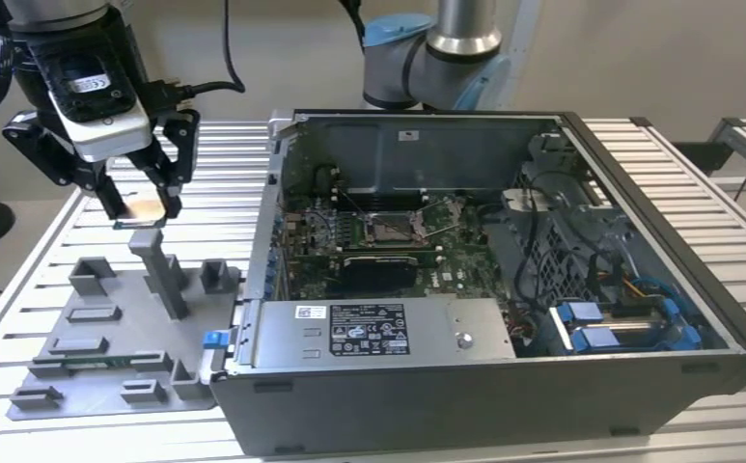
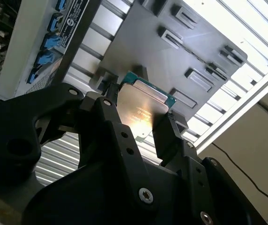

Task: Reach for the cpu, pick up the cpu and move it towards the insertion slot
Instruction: 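Pick up the cpu and move it towards the insertion slot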

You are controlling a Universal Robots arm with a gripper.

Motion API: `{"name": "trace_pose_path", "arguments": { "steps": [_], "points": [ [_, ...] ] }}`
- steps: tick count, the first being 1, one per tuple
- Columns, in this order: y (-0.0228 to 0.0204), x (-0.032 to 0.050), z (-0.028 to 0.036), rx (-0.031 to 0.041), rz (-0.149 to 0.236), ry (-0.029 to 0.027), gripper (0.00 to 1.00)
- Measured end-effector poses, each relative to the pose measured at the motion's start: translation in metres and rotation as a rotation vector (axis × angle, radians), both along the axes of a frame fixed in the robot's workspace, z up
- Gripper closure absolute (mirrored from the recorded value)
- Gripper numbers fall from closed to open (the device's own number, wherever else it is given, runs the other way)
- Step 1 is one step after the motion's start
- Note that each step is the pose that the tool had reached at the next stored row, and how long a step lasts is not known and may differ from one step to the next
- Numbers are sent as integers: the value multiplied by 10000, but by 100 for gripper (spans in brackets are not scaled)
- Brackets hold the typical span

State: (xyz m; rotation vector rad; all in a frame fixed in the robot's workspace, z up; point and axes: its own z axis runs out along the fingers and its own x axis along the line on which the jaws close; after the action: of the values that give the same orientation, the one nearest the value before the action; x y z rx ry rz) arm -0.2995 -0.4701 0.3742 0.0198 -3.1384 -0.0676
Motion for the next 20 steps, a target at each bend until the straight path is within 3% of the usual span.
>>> {"name": "trace_pose_path", "arguments": {
  "steps": [20],
  "points": [
    [5,177,0,1,1,0,100]
  ]
}}
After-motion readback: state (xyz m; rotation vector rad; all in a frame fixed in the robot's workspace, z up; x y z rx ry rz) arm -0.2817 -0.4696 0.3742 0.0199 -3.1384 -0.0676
